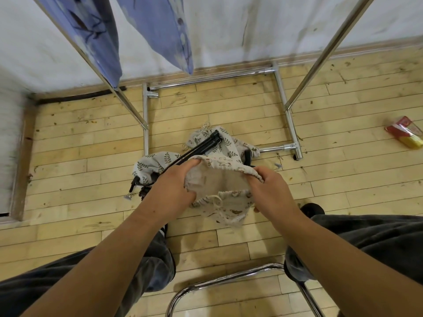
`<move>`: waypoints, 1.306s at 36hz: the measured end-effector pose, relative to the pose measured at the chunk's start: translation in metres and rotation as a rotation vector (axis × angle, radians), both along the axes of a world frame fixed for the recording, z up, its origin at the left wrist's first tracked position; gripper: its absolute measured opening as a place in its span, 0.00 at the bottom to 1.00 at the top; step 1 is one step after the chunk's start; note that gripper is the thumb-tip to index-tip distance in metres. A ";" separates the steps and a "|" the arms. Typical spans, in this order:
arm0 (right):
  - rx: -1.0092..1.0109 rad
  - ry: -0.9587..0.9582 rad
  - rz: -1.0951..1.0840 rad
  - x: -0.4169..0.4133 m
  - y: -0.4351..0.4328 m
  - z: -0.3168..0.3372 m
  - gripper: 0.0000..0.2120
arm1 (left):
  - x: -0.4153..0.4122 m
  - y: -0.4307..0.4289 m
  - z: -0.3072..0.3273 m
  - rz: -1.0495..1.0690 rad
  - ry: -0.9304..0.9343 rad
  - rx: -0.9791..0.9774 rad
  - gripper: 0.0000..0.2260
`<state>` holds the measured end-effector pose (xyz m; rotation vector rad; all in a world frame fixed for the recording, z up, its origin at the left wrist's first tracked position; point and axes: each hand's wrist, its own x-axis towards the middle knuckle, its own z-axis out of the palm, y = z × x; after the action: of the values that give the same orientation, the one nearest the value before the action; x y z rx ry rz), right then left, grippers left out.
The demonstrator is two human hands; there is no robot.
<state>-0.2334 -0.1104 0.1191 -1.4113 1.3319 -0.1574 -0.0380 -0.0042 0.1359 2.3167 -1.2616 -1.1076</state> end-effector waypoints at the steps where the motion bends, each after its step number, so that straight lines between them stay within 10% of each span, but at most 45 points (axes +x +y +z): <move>1: -0.006 0.010 -0.004 0.000 -0.001 0.000 0.08 | 0.000 0.000 -0.002 -0.003 0.016 0.012 0.36; 12: 0.020 0.000 -0.028 0.003 -0.004 0.000 0.09 | -0.006 0.002 -0.003 -0.050 0.106 0.178 0.56; 24: 0.078 -0.065 -0.078 -0.009 -0.007 0.002 0.11 | -0.002 -0.004 0.002 0.062 0.128 0.107 0.51; 47: 0.172 0.394 -0.239 -0.062 -0.046 -0.139 0.10 | -0.013 -0.007 -0.005 0.190 0.052 0.123 0.50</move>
<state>-0.2953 -0.1565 -0.0201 -1.1710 1.7946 0.0823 -0.0506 -0.0107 0.1311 2.4199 -0.9557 -1.2011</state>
